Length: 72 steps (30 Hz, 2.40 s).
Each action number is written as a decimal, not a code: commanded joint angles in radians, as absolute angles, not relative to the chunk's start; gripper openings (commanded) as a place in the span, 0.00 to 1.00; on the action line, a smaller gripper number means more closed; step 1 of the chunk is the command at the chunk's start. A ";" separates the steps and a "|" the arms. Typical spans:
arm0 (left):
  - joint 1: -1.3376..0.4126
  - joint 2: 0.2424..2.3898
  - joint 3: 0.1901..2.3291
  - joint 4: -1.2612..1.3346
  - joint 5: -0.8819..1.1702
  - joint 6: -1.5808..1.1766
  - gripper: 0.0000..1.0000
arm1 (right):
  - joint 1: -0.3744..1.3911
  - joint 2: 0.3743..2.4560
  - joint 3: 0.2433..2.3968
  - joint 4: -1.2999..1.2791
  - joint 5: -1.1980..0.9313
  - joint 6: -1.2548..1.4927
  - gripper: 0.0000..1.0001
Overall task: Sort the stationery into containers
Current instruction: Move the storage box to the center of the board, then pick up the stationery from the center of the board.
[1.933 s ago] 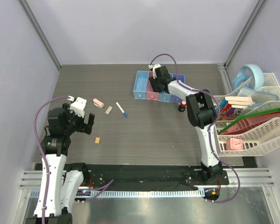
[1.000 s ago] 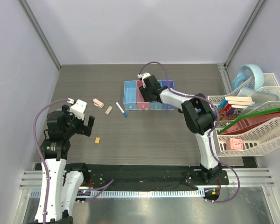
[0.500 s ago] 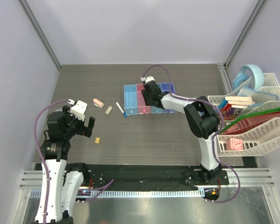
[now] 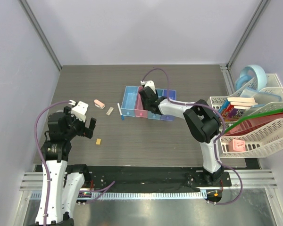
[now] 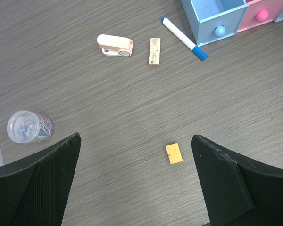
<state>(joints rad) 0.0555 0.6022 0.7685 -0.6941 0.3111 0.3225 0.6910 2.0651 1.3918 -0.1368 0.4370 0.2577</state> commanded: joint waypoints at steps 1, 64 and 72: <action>0.060 0.609 0.776 -0.684 0.330 0.328 1.00 | 0.693 1.988 1.378 -0.120 0.479 0.275 0.53; -0.110 1.397 0.959 -0.141 0.430 0.267 1.00 | 0.279 1.520 1.155 -0.511 0.058 -0.267 0.84; -0.198 1.515 0.979 -0.032 0.344 0.284 1.00 | 0.247 1.608 1.167 -0.492 0.012 -0.265 0.76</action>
